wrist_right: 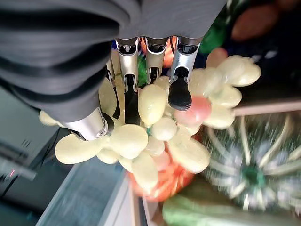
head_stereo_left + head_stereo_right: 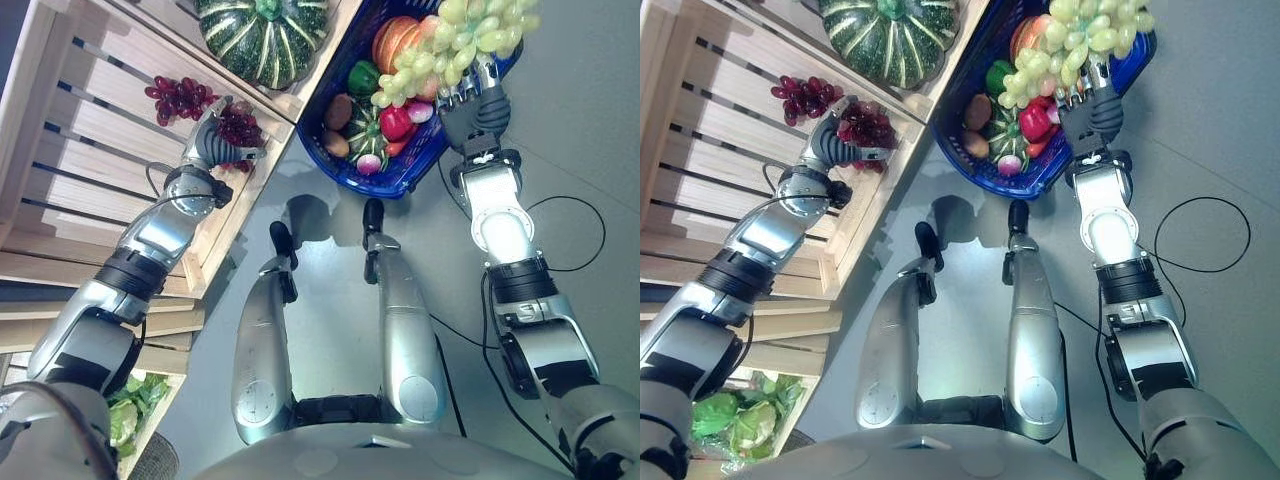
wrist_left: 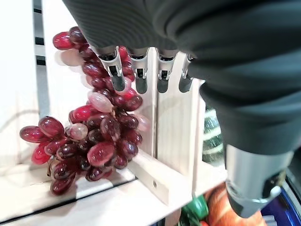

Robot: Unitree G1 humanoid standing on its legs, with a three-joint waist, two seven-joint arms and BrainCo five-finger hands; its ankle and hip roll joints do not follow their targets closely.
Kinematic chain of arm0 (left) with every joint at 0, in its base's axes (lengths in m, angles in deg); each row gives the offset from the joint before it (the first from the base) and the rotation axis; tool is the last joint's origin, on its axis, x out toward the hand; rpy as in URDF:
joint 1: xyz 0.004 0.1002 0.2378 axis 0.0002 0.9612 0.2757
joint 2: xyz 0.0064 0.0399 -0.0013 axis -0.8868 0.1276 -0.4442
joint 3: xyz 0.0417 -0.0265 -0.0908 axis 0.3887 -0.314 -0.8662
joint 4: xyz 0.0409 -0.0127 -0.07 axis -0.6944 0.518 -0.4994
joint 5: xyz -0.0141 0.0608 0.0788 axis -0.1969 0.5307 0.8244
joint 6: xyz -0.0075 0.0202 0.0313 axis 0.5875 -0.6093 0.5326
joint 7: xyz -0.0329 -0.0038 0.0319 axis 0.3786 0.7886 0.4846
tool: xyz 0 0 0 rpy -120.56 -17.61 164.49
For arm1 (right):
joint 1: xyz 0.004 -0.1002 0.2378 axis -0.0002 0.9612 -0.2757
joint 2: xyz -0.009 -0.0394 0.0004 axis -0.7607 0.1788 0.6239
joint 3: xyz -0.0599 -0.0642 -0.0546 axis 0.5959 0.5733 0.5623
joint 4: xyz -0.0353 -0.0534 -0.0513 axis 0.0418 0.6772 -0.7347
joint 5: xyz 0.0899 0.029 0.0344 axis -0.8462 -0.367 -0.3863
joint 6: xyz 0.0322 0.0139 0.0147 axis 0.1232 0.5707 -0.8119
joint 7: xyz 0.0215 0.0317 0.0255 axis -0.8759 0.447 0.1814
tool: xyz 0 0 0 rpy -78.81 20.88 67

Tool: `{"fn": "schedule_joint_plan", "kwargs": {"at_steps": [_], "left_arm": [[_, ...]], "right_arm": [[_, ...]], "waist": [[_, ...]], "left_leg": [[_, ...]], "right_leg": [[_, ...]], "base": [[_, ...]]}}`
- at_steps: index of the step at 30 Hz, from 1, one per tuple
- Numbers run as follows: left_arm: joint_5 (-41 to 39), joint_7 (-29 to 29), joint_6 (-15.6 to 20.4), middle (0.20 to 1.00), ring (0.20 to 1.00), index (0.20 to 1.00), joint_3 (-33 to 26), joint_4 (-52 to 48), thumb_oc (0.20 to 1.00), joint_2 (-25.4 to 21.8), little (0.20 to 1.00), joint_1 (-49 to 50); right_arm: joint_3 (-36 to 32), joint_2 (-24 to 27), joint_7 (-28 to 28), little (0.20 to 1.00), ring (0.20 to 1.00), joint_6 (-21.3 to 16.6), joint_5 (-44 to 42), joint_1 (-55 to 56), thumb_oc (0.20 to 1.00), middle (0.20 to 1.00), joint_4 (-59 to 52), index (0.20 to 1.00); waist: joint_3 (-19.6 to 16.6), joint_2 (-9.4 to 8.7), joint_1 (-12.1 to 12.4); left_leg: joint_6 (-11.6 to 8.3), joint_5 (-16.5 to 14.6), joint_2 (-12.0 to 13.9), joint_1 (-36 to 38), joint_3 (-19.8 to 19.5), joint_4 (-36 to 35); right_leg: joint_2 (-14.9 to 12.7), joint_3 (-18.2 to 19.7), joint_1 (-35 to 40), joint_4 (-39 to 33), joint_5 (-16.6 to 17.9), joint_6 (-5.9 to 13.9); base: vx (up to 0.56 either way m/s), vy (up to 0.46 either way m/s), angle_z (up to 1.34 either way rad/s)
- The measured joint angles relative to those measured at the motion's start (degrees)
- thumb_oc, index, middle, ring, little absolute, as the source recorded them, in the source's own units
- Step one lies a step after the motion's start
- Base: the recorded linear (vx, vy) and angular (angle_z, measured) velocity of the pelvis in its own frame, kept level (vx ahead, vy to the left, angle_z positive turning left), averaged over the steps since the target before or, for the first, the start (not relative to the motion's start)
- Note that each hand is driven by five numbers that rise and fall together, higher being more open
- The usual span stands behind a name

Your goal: Pick up fruits and vegetables into the basket

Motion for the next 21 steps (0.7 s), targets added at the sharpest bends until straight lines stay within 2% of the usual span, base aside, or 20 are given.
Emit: {"fn": "schedule_joint_plan", "kwargs": {"at_steps": [4,9,13,17,21], "left_arm": [[-0.31,-0.97,0.11,1.000,1.000,1.000,-0.08,0.11,1.000,-0.62,1.000,-0.10],[-2.02,-1.35,2.15,1.000,1.000,1.000,-0.08,0.09,1.000,-1.28,1.000,-0.73],[-2.23,-2.39,4.73,1.000,1.000,1.000,-0.20,-0.19,1.000,-2.02,1.000,-3.79],[-2.23,-2.78,5.33,1.000,1.000,1.000,-0.18,-0.59,1.000,-3.04,1.000,-4.01],[-2.25,-3.73,6.02,1.000,1.000,1.000,-0.09,-0.54,1.000,-5.45,1.000,-4.75]], "right_arm": [[-0.28,0.13,0.40,0.200,0.200,0.01,-3.43,-0.58,0.200,0.200,4.80,0.200],[-1.67,0.36,1.74,0.200,0.200,0.11,-6.31,-1.83,0.200,0.200,9.54,0.200],[-3.74,3.30,2.50,0.200,0.200,1.35,-8.18,-7.03,0.200,0.200,18.54,0.200],[-4.04,4.64,3.55,0.200,0.200,2.59,-9.47,-9.89,0.200,0.200,24.16,0.200],[-4.50,7.40,4.13,0.200,0.200,4.57,-10.85,-15.14,0.200,0.200,30.43,0.200]], "waist": [[0.06,0.30,0.92],[0.09,0.52,1.31],[0.18,0.87,2.94],[0.10,1.05,3.32],[0.22,1.55,5.12]], "left_leg": [[-0.25,0.21,0.00,-1.55,-0.39,0.12],[-0.38,0.41,-0.06,-3.39,-1.31,0.19],[-0.40,0.44,-0.27,-7.43,-2.51,2.03],[-0.59,0.82,-0.83,-8.99,-3.74,2.35],[-0.75,1.06,-1.11,-12.92,-4.80,4.00]], "right_leg": [[-0.20,-0.40,-1.82,1.12,-0.40,-0.40],[-0.40,-1.23,-3.12,1.24,-0.30,-0.80],[-1.04,-1.92,-6.43,3.26,-0.86,-1.14],[-1.79,-2.91,-7.83,4.81,-1.71,-1.33],[-2.42,-3.39,-11.41,7.03,-2.30,-1.77]], "base": [[0.03,-0.019,0.05],[0.03,-0.032,0.07],[0.02,-0.075,0.13],[0.00,-0.061,0.17],[0.01,-0.061,0.12]]}}
